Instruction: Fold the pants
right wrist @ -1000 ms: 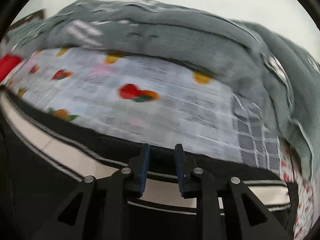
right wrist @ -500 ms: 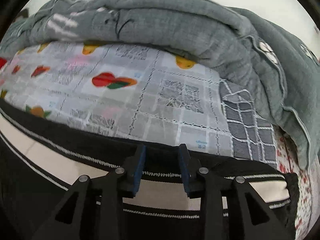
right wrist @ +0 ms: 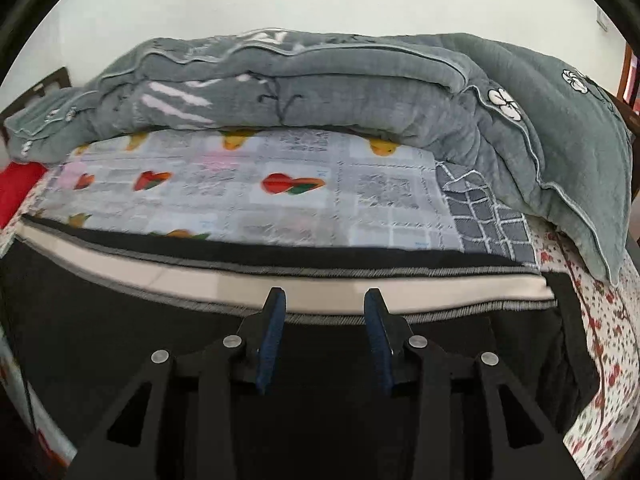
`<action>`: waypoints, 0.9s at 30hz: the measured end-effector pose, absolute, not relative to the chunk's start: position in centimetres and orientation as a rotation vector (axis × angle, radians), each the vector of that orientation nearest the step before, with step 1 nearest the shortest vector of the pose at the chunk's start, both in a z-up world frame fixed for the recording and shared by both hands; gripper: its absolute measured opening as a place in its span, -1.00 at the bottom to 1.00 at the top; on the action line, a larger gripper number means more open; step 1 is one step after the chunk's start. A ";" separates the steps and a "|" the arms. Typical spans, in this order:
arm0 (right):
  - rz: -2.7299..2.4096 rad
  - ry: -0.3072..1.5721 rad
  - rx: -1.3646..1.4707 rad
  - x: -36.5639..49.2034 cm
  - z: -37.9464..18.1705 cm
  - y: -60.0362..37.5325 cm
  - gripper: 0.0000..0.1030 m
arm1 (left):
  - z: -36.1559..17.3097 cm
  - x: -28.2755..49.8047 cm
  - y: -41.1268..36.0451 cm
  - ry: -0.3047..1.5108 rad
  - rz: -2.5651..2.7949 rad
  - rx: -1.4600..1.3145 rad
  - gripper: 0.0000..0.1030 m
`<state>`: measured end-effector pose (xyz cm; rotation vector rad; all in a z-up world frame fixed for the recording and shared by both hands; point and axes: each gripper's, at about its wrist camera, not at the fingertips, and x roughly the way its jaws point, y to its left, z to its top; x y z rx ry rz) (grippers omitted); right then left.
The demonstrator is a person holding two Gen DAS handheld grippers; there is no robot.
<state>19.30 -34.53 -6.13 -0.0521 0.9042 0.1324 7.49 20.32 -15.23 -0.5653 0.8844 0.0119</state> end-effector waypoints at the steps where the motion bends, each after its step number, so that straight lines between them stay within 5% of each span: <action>1: 0.138 0.905 -0.054 18.7 -6.1 -34.5 -0.22 | -15.7 6.5 21.0 0.871 0.008 -0.601 0.35; 21: 0.021 0.921 0.039 5.7 -8.0 -34.8 -0.18 | -17.7 9.0 33.9 0.642 0.271 -0.807 0.24; 24: -0.002 0.934 0.068 4.4 -8.5 -35.8 -0.18 | -17.6 9.5 33.6 0.668 0.341 -0.767 -0.24; 25: -0.008 0.935 0.083 4.0 -8.7 -36.3 -0.18 | -17.4 9.8 33.3 0.691 0.363 -0.730 -0.65; 27: -0.006 0.933 0.110 3.5 -8.9 -36.9 -0.18 | -17.0 9.9 32.9 0.728 0.377 -0.670 -0.80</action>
